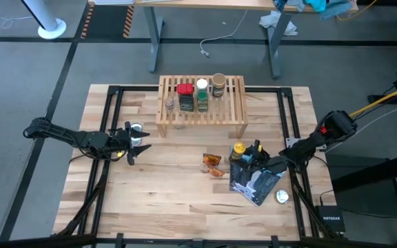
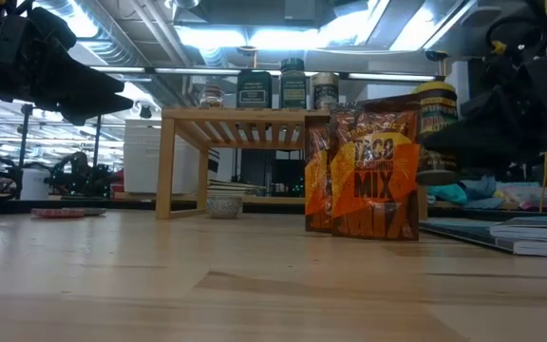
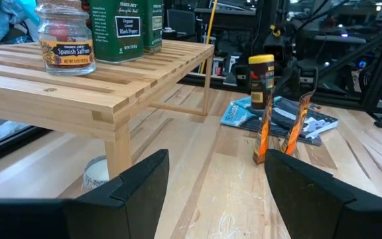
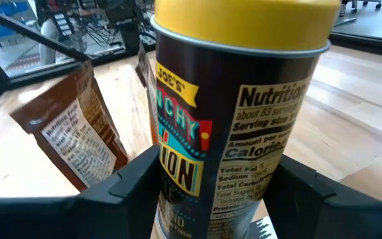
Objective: Shelf spices
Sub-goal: Remove the yellow seasoning bottle from the shelf
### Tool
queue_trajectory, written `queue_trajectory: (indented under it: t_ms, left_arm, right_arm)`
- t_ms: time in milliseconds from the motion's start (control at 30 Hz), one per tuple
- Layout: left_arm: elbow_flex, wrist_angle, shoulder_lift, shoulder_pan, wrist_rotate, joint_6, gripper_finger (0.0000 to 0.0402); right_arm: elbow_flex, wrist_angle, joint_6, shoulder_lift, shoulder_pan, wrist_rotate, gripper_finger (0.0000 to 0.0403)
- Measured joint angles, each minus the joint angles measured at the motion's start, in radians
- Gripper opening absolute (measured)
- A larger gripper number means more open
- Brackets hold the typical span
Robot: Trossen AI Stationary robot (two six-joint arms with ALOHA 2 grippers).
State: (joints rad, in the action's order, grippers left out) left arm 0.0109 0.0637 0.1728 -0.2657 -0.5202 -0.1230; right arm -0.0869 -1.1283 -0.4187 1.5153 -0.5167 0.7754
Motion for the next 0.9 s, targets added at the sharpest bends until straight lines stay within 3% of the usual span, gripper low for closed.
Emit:
queue_trajectory:
  t_ms: [667,900]
  left_arm:
    - [0.0,0.0,0.0,0.0,0.0,0.0,0.0241]
    - [0.0,0.0,0.0,0.0,0.0,0.0,0.0241]
  right_arm:
    - [-0.03,0.001,-0.055,0.168,0.0,0.028,0.0224]
    - [-0.03,-0.001,-0.075,0.173,0.0,0.03,0.0275]
